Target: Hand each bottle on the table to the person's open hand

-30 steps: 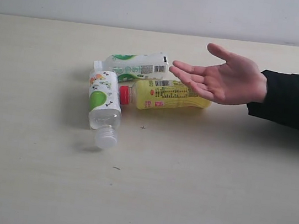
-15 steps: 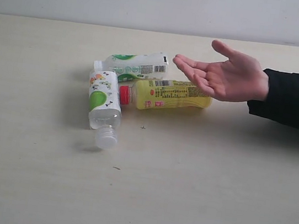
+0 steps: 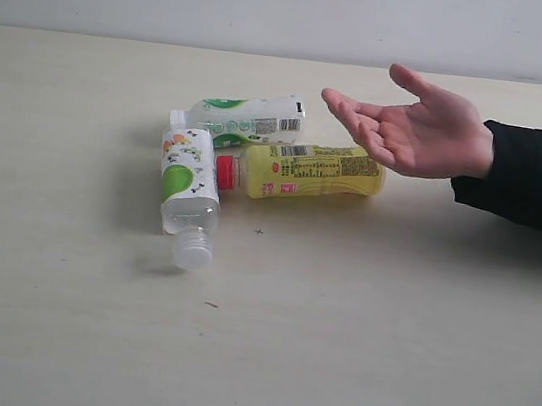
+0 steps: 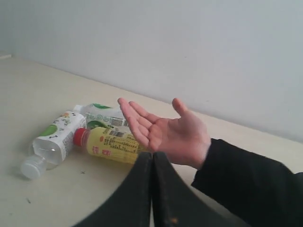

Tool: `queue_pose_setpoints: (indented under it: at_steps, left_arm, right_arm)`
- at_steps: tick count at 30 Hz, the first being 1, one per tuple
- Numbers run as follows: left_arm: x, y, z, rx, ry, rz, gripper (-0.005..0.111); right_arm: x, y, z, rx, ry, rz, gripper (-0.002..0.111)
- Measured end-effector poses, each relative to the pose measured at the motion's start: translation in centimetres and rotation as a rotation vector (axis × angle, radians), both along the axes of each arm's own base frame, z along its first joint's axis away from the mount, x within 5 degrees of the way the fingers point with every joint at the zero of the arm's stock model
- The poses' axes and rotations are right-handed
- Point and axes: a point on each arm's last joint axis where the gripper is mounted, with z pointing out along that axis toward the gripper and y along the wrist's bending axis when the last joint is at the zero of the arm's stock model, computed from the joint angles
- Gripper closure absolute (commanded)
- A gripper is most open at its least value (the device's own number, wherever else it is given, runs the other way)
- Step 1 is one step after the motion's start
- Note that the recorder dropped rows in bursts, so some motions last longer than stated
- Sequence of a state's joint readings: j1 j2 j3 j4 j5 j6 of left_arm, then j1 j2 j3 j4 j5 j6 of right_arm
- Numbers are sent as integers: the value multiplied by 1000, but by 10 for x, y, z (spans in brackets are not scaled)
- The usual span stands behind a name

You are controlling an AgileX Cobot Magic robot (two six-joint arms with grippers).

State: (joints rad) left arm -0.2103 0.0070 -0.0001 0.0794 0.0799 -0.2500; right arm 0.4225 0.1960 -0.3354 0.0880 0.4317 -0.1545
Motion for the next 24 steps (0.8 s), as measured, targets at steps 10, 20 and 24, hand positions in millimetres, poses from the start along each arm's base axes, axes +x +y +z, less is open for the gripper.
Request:
queue_pose_setpoints:
  at_steps: [10,20,24]
  left_arm:
    - [0,0,0,0,0,0,107]
    - [0,0,0,0,0,0,107]
    - [0,0,0,0,0,0,107]
  right_arm:
    - [58,45,26,157,383,97,74]
    - [136,113,29,214,749,373,74]
    - [156,143,32,195,799,474,74]
